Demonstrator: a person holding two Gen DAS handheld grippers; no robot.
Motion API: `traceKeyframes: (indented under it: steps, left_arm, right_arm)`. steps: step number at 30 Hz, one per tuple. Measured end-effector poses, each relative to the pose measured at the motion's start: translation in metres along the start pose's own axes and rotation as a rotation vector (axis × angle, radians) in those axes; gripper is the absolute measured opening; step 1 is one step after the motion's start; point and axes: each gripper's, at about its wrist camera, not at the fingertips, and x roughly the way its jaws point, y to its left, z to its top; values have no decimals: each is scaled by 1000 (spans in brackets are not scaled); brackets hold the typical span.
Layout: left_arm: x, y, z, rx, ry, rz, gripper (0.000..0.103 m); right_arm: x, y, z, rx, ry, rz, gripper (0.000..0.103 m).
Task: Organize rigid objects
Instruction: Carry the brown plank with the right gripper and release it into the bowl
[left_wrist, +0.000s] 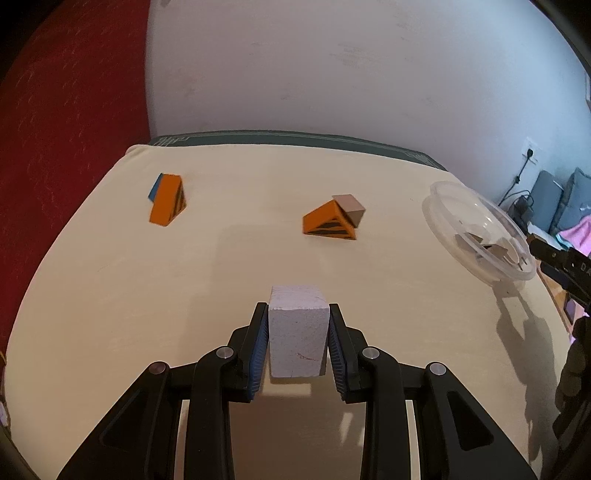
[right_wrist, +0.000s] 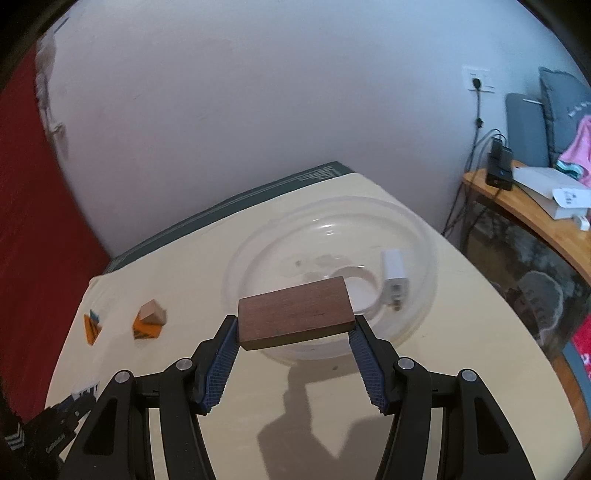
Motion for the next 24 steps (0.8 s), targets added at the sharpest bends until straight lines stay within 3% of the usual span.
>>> traceKeyframes:
  steps: [19, 21, 23, 24]
  left_arm:
    - [5, -39, 7, 57, 17, -13, 31]
    - [5, -42, 7, 61, 18, -14, 31]
    - [6, -44, 8, 68, 18, -13, 31]
    - [6, -45, 8, 71, 18, -13, 31]
  right_arm:
    - [30, -14, 29, -10, -24, -21, 64]
    - [37, -15, 34, -6, -30, -24, 68]
    - [39, -19, 37, 19, -48, -22, 83]
    - [38, -21, 37, 31, -60, -26, 83]
